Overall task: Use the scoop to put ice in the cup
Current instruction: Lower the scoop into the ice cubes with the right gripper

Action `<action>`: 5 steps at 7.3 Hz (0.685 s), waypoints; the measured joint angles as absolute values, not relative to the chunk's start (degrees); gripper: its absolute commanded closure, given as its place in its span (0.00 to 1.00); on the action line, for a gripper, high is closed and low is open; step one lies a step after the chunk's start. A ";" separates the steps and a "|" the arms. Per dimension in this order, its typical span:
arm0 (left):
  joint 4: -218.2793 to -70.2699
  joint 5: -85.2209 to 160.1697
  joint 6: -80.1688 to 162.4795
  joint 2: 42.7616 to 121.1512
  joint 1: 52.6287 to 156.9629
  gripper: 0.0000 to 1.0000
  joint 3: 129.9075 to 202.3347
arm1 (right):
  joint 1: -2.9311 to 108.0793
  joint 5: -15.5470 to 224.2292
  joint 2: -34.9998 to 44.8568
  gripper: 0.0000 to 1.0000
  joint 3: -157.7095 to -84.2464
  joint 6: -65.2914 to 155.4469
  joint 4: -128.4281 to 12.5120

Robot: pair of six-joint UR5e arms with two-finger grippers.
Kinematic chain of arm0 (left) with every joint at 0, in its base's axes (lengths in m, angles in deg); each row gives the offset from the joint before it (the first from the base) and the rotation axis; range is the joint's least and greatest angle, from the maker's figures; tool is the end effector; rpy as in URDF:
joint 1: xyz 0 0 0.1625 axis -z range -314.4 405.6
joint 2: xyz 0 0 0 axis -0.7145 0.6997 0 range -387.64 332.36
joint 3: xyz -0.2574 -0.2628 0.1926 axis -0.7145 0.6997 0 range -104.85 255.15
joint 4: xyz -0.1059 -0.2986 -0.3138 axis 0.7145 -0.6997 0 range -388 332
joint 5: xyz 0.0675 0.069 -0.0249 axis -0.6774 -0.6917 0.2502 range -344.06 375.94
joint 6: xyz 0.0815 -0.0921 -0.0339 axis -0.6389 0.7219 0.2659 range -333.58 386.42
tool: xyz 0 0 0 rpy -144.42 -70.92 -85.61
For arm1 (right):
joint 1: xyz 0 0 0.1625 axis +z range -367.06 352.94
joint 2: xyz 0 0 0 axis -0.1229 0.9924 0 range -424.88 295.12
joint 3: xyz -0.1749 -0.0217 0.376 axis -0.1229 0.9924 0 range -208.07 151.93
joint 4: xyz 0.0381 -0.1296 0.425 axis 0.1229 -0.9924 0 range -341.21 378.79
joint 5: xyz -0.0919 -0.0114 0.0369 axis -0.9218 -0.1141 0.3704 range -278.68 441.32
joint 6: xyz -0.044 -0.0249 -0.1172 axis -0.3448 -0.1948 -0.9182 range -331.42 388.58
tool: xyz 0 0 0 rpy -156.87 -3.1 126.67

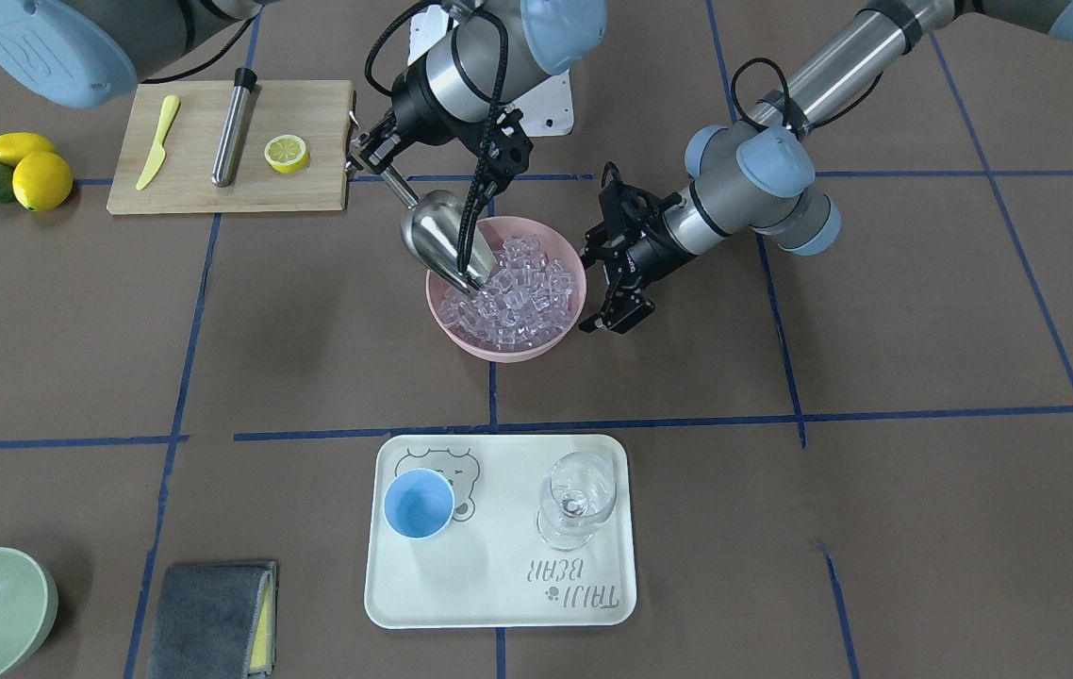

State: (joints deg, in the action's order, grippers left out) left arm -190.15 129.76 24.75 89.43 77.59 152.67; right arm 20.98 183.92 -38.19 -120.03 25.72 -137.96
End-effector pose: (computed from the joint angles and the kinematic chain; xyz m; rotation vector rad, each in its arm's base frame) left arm 0.5699 -0.4523 0.3322 1.2364 1.0655 1.1304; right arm -0.5201 -0.3965 0.0896 -0.1382 -0.1883 -1.1237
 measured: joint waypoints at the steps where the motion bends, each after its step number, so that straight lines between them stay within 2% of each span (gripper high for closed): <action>1: -190.15 129.76 24.75 89.43 77.59 0.00 152.67 | 21.03 183.78 -38.02 1.00 -119.51 25.83 -136.35; 5: -190.15 129.72 24.76 89.43 77.59 0.00 152.67 | 20.83 183.71 -35.93 1.00 -118.52 28.62 -128.67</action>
